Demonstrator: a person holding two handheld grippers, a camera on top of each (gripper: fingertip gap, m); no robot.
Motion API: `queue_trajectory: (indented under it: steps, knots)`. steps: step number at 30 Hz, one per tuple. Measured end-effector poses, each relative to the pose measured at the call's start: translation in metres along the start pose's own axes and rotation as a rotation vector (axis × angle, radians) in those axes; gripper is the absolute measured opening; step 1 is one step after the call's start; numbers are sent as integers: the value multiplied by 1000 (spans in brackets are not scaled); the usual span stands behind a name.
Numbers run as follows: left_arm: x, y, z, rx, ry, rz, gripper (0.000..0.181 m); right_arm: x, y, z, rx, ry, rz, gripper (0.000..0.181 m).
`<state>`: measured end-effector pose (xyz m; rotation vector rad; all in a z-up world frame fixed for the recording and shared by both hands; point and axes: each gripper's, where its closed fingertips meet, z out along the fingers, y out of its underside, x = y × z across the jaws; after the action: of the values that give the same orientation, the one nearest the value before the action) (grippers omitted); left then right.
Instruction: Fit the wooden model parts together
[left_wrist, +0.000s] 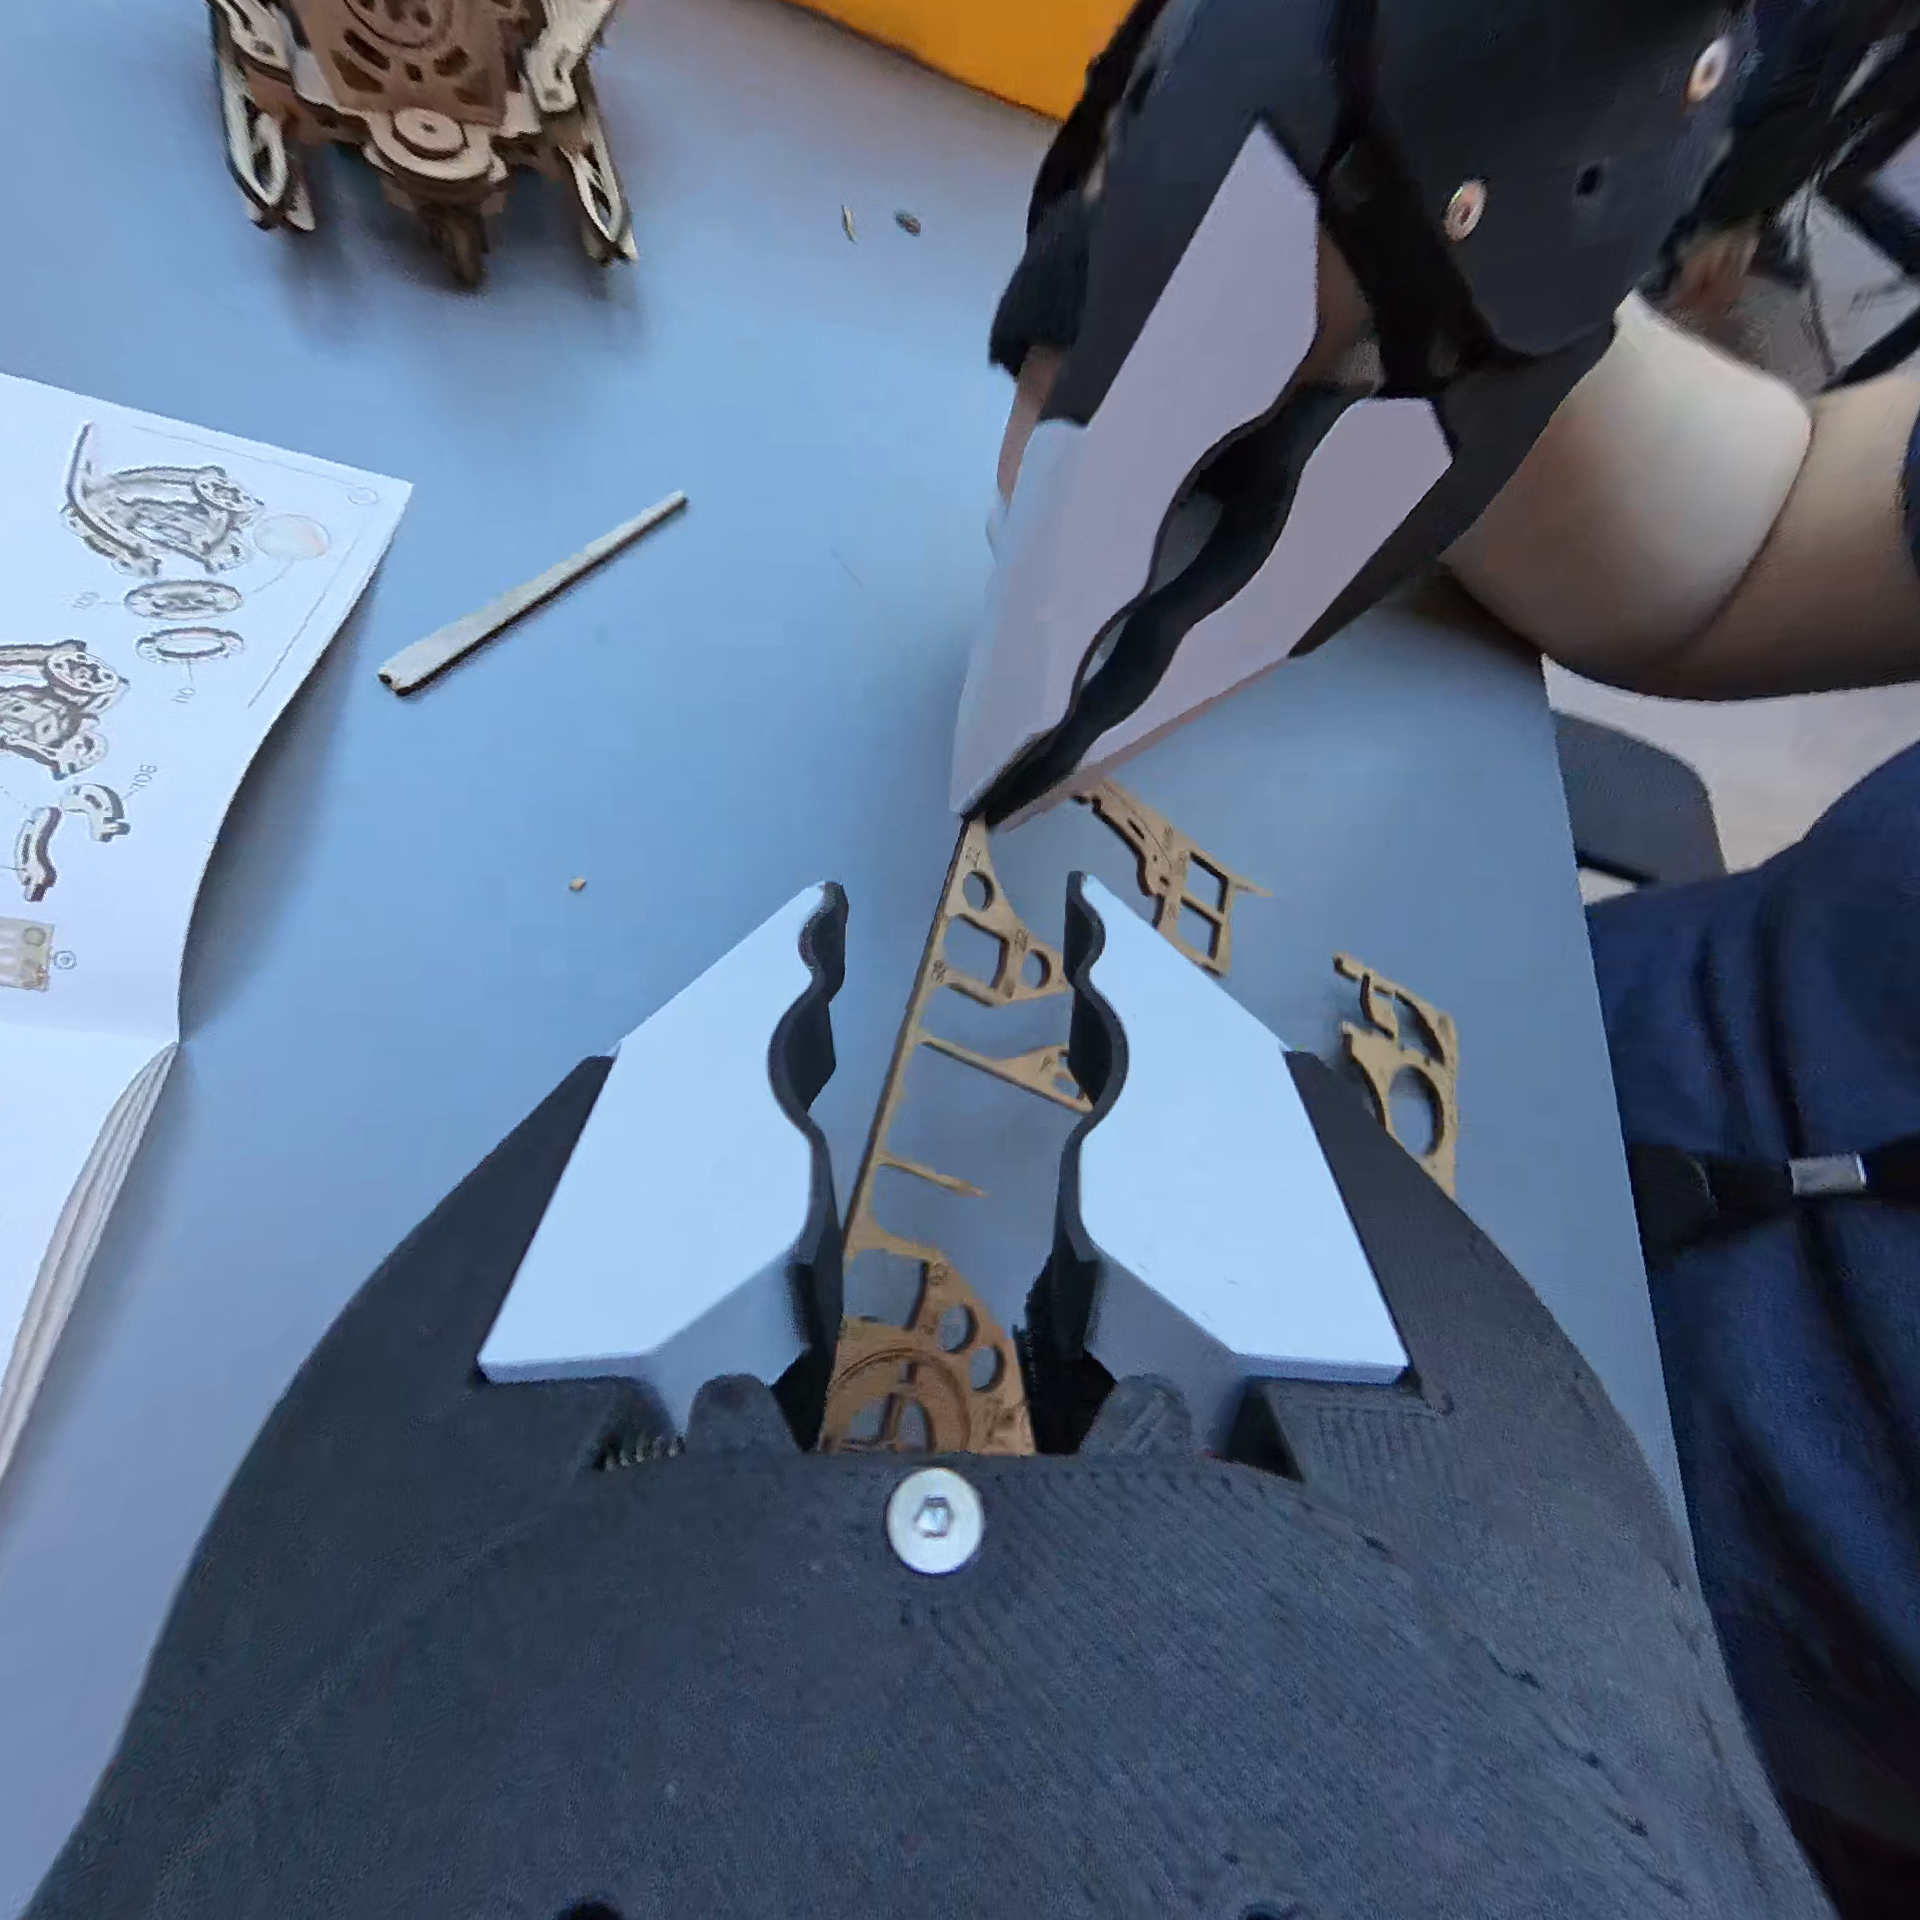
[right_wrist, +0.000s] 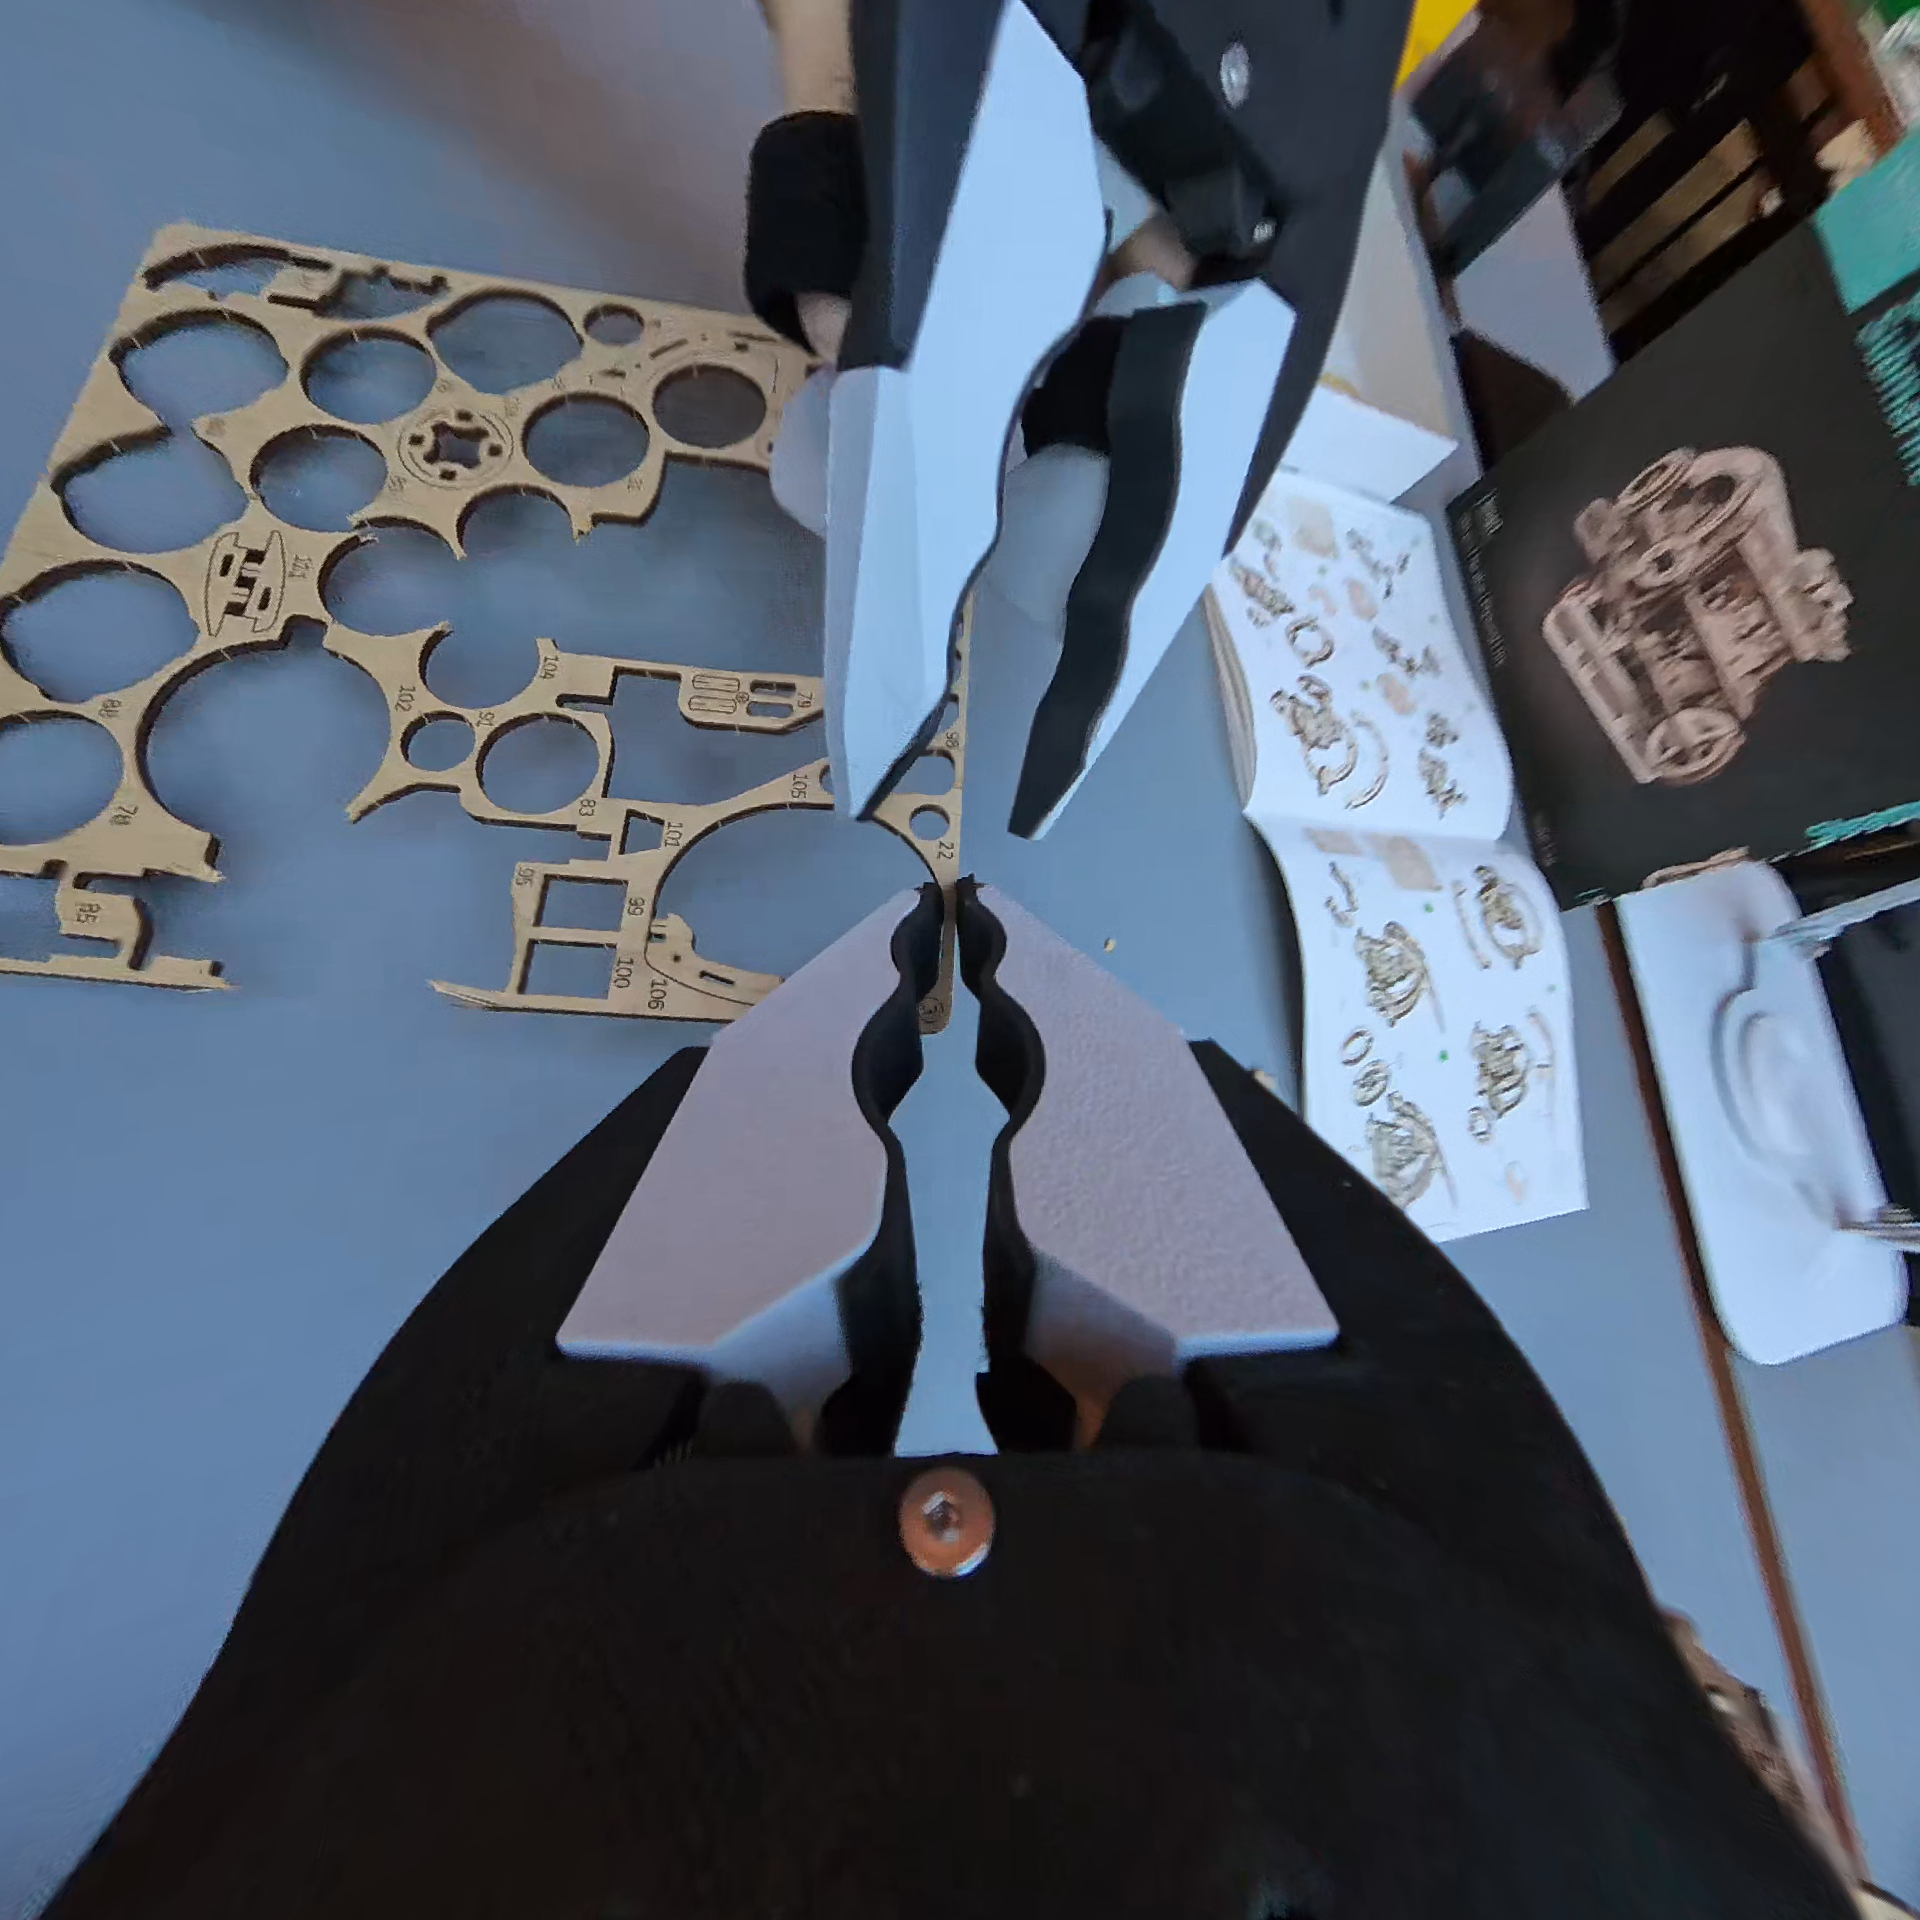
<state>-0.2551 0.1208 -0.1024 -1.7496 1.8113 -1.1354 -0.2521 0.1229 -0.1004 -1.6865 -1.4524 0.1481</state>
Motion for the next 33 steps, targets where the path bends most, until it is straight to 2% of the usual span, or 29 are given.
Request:
queue_trajectory:
  steps: [3, 6, 9, 12, 13, 19, 20, 23, 27, 30, 33]
  knots:
    - [7, 5, -9, -102, 42, 40, 45, 2, -10, -5, 7, 68, -106, 1]
    - [9, -2, -18, -130, 71, 58, 46, -2, -17, -7, 29, 79, -150, 1]
    - [19, -5, -21, -167, 176, 30, 43, -1, -27, -13, 72, 114, -185, 1]
    - [31, -6, -20, -198, 284, -31, 28, 0, -36, -18, 108, 138, -205, 1]
    - [32, -7, -19, -198, 301, -38, 8, 0, -36, -18, 106, 149, -213, 1]
    - [27, -8, -18, -201, 267, -83, 6, 5, -33, -17, 116, 196, -232, 2]
    - [27, -10, -18, -185, 262, -106, 5, 7, -34, -18, 130, 204, -220, 2]
    - [19, -15, -22, -85, 188, -196, 3, 20, -34, -29, 196, 223, -89, 18]
    - [3, -24, -38, 150, 42, -363, 1, 55, -23, -54, 229, 299, 172, 30]
    - [0, -30, -55, 361, -8, -494, 1, 61, -24, -65, 296, 237, 379, 35]
    - [4, -26, -64, 496, -48, -561, 0, 55, -38, -68, 417, 106, 649, 35]
